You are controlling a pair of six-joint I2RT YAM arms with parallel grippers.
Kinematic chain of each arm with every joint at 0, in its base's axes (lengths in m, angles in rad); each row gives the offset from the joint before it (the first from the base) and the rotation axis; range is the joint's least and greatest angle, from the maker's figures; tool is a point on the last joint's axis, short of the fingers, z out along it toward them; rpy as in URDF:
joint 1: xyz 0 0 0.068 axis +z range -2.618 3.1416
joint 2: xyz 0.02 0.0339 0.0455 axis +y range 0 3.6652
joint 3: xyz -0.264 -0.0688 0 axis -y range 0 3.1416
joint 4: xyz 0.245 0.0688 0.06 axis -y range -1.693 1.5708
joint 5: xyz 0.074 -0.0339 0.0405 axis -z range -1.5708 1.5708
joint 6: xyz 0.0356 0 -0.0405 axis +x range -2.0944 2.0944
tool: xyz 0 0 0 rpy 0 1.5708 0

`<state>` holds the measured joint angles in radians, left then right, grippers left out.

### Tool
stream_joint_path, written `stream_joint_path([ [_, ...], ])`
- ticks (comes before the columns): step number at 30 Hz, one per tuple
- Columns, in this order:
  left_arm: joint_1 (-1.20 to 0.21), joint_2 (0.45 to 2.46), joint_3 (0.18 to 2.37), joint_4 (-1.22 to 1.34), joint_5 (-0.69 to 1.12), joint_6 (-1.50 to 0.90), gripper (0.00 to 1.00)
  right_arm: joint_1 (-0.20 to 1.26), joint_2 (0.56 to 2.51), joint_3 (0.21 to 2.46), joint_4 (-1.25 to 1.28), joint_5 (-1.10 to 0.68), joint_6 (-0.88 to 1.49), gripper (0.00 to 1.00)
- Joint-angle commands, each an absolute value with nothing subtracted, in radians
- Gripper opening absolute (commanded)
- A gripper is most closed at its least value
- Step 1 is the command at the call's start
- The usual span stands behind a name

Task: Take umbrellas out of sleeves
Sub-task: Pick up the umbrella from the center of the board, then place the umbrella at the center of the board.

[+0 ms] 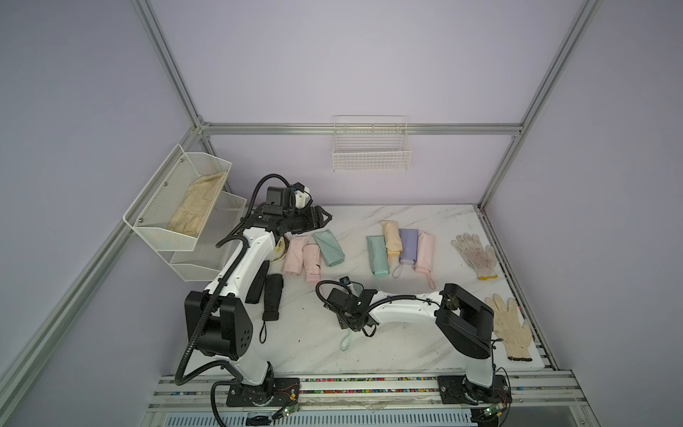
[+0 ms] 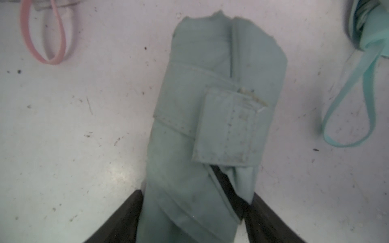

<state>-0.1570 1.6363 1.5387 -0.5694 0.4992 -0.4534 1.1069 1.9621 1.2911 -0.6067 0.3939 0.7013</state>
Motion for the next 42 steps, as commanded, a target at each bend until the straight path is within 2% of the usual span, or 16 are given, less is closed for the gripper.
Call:
stream_joint_path([
  [1,-0.146,1.618,1.517,-0.542,0.520,-0.459,0.73,1.104,1.983,1.285,-0.659,0.417,0.726,0.66],
  [3,-0.147,1.619,1.517,-0.540,0.522,-0.459,0.72,1.104,1.983,1.285,-0.654,0.413,0.724,0.55],
  [8,-0.146,1.619,1.516,-0.540,0.522,-0.459,0.72,1.104,1.974,1.285,-0.649,0.419,0.722,0.46],
  [16,-0.146,1.619,1.516,-0.538,0.523,-0.460,0.72,1.082,1.966,1.332,-0.646,0.440,0.684,0.46],
  [30,-0.142,1.614,1.516,-0.537,0.526,-0.462,0.72,0.971,2.124,1.567,-0.598,0.342,0.562,0.47],
  [42,-0.126,1.615,1.513,-0.528,0.547,-0.476,0.72,0.966,2.181,1.664,-0.595,0.278,0.551,0.48],
])
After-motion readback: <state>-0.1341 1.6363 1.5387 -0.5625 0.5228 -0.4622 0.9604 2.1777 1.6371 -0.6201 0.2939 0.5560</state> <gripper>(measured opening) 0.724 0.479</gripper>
